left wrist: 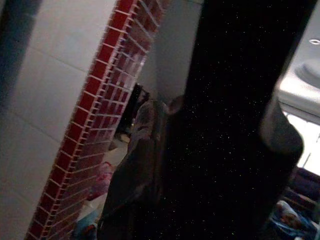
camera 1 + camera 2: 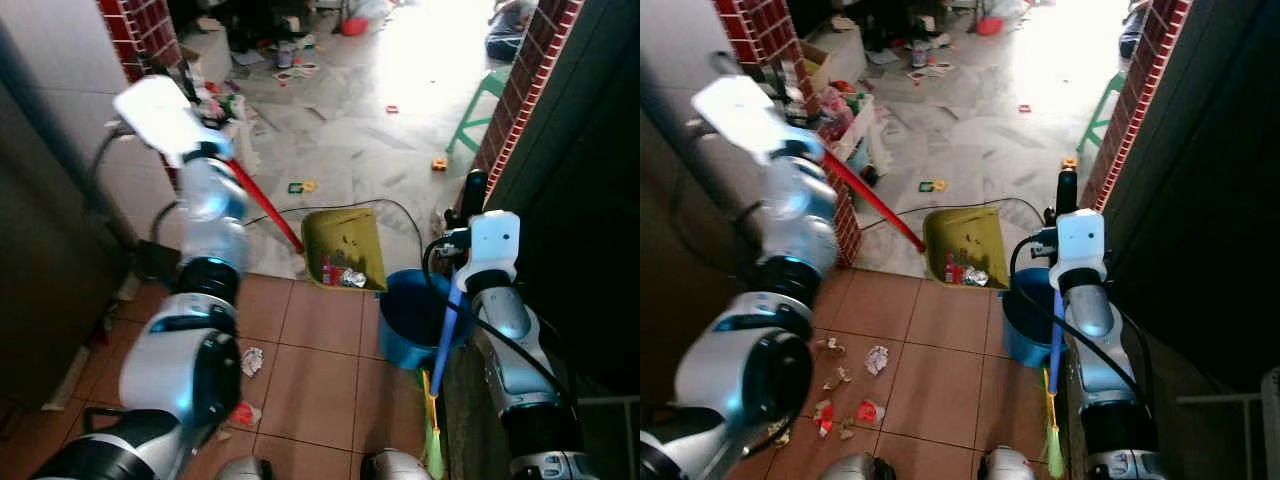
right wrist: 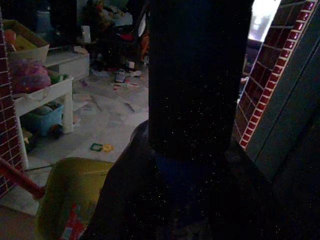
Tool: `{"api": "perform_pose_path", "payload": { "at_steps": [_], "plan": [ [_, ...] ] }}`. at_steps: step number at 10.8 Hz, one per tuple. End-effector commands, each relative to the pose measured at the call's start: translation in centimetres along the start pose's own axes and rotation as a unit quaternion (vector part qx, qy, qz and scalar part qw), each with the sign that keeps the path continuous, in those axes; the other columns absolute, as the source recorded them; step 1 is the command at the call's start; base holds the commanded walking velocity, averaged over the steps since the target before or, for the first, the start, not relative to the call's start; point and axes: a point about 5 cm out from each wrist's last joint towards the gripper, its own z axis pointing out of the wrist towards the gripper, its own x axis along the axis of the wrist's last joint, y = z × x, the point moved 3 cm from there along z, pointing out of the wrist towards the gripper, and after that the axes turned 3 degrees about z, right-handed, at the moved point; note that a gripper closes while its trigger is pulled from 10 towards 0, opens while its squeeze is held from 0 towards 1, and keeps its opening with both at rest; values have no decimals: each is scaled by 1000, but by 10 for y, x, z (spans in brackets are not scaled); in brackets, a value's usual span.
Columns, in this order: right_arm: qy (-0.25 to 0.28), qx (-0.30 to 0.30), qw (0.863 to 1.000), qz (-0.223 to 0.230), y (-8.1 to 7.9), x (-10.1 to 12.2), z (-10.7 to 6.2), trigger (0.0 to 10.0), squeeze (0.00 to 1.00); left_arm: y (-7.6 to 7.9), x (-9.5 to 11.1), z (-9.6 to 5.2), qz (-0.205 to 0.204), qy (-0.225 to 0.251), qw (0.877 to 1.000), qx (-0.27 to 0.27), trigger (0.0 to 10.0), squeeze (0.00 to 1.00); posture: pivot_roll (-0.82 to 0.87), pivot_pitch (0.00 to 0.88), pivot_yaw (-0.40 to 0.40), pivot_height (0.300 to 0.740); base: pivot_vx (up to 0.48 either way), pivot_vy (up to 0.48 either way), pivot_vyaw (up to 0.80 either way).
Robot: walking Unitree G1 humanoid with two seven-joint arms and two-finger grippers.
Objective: Sweep floor
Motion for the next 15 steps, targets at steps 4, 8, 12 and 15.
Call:
{"api": "perform_pose_path", "payload": {
  "at_steps": [4, 8, 12, 15],
  "plan": [
    [23, -17, 1000, -11, 10, 10, -6, 10000, 0, 25, 8, 0, -13, 22, 999, -29, 10000, 0, -167, 3, 70, 740, 0, 0, -600],
    [21, -10, 1000, -12, 7, 10, -10, 10000, 0, 20, 9, 1, -8, 27, 999, -22, 10000, 0, -167, 3, 66, 740, 214, 0, 0],
    [21, -8, 1000, -12, 7, 10, -11, 10000, 0, 22, 8, 0, -11, 28, 999, -22, 10000, 0, -172, 8, 61, 740, 363, 0, 0],
    [17, -8, 1000, -11, 7, 10, -9, 10000, 0, 23, 8, -1, -9, 30, 999, -26, 10000, 0, -167, 10, 56, 740, 373, -291, 0]
  ]
}}
